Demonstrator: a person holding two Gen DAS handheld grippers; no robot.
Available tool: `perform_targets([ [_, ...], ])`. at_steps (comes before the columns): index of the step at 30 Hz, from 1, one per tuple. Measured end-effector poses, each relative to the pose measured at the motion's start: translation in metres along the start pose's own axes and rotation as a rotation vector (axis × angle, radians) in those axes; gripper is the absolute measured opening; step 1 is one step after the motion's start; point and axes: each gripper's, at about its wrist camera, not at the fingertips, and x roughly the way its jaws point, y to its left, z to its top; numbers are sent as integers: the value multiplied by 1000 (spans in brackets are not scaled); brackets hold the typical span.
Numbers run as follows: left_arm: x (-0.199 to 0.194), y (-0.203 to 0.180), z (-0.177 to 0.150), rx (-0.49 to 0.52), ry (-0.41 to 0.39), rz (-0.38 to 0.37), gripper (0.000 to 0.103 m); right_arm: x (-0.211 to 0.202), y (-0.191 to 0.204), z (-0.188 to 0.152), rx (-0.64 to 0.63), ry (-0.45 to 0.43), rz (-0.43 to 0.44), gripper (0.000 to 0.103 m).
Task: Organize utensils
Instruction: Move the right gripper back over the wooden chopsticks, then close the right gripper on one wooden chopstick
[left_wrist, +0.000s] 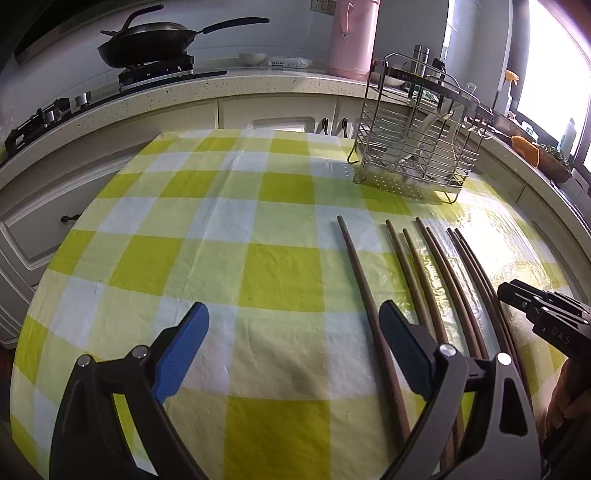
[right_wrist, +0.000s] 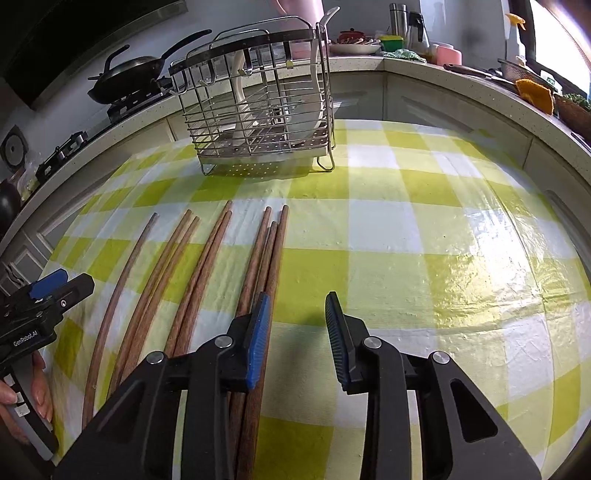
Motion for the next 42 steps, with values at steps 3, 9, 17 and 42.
perform_targets([
  [3,2,0,1,1,8,-3,89,1,3,2,-6,8,4,29],
  [9,6,-2,2,4,17,-10,87,5,10,5,-17,23,-24,23],
  [17,12,-10,2,20,47,-15,80,15,11,15,-33,37,-40,20],
  [42,36,-54,18,111,85,49,33,21,-10,24,-34,40,-2,9],
])
